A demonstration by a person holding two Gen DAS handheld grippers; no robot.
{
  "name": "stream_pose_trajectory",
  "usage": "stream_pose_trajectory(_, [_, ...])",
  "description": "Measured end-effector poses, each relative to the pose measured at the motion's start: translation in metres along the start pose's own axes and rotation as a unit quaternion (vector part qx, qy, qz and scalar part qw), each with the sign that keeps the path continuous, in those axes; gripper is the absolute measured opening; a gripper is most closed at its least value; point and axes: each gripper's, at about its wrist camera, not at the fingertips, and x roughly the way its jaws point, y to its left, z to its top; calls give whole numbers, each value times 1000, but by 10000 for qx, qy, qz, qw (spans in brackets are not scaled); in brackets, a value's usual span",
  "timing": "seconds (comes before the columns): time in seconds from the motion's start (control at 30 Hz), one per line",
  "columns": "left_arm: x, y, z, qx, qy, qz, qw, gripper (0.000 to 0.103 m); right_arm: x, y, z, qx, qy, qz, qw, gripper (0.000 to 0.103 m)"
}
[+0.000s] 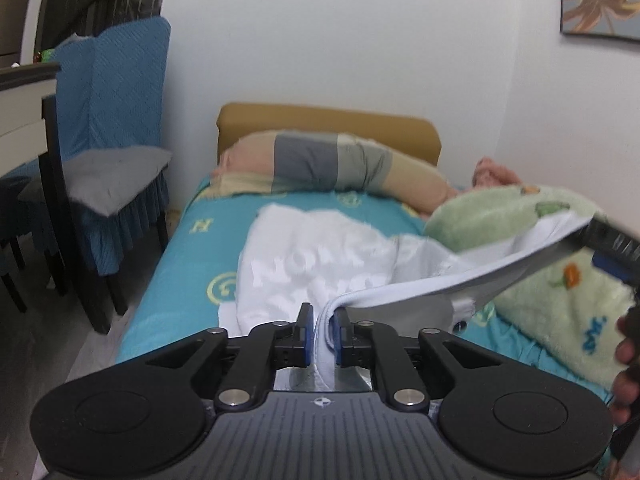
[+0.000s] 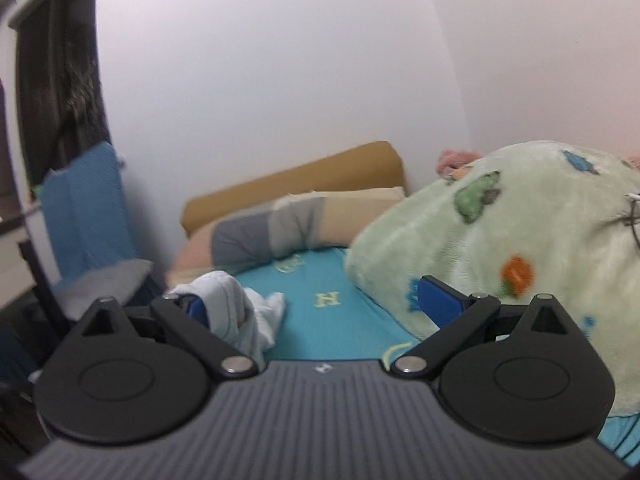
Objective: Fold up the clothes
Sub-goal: 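Lift the white T-shirt high with both grippers and shake it open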
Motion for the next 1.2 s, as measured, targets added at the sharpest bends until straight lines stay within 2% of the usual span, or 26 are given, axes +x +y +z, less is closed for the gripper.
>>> stream_pose_trajectory(0.1, [13, -4, -7, 89, 236, 28, 9997, 25, -1, 0, 2, 86, 7, 98, 9999, 101])
stream_pose_trajectory(0.2, [24, -10, -13, 215, 452, -11, 9987, 27, -2, 2, 3, 111, -7, 165, 9998, 101])
stream_pose_trajectory(0.3, [33, -18, -19, 375, 636, -67, 9972, 37, -4, 5, 3, 118, -41, 225, 9997, 101])
stream_pose_trajectory(0.4, [41, -27, -27, 567, 841, -128, 9948, 42, -8, 7, 4, 108, -106, 285, 9995, 101])
stream_pose_trajectory(0.47, [48, -32, -34, 736, 1082, -250, 9911, 50, -10, 8, 4, 103, -162, 304, 9994, 101])
stream_pose_trajectory(0.53, [53, -39, -42, 960, 1226, -179, 9876, 58, -12, 8, 5, 98, -240, 308, 9992, 101])
stream_pose_trajectory(0.73, [67, -49, -58, 1419, 1407, 318, 9793, 66, -23, 8, 8, 131, -587, 234, 9979, 101])
stream_pose_trajectory(0.8, [66, -44, -58, 1339, 1300, 665, 9802, 67, -26, 7, 8, 86, -691, 101, 9975, 101])
stream_pose_trajectory(0.87, [60, -32, -53, 1119, 1110, 911, 9833, 74, -28, 6, 9, 56, -752, -66, 9971, 101])
stream_pose_trajectory(0.93, [50, -17, -43, 756, 857, 1199, 9862, 79, -25, 0, 9, 140, -697, -202, 9973, 101])
stream_pose_trajectory(1.0, [41, 0, -34, 333, 645, 1427, 9871, 79, -20, -5, 6, 161, -575, -324, 9977, 101])
stream_pose_trajectory(1.07, [31, 17, -25, -105, 461, 1615, 9857, 80, -7, -7, -1, -56, -257, -607, 9978, 101])
stream_pose_trajectory(1.2, [18, 38, -14, -715, 227, 1765, 9814, 81, 27, -10, -22, -380, 757, -930, 9921, 101])
